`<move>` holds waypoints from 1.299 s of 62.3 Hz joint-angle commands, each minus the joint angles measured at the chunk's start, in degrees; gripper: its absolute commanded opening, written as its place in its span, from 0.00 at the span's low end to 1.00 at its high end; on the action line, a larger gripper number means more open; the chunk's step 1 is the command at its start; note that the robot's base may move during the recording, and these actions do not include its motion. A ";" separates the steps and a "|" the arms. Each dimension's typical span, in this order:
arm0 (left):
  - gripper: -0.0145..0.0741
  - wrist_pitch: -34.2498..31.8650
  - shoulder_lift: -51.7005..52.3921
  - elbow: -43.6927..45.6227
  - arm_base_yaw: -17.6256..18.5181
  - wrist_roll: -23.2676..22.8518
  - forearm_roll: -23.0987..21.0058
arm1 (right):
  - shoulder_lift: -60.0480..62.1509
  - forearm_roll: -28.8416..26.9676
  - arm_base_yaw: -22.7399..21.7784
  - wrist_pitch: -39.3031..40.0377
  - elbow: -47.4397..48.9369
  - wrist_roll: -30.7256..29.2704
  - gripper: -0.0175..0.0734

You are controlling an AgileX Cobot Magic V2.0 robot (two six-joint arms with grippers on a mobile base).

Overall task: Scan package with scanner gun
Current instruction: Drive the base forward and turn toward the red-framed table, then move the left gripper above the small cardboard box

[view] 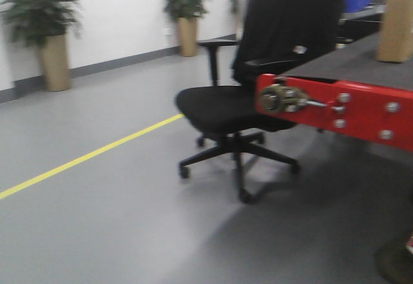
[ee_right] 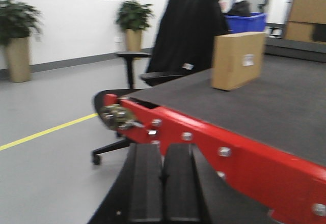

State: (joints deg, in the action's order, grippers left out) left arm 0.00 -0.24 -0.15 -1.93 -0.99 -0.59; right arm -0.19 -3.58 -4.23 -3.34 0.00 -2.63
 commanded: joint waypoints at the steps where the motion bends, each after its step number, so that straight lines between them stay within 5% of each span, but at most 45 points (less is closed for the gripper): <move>1: 0.04 -1.08 0.24 0.15 -0.10 0.30 -0.16 | 0.19 -0.10 -0.15 1.24 0.00 -0.42 0.01; 81: 0.04 -1.08 0.24 0.15 -0.10 0.30 -0.16 | 0.19 -0.10 -0.15 1.24 0.00 -0.42 0.01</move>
State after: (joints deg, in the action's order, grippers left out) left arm 0.00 -0.24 -0.15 -1.93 -0.99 -0.59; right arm -0.19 -3.58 -4.23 -3.34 0.00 -2.63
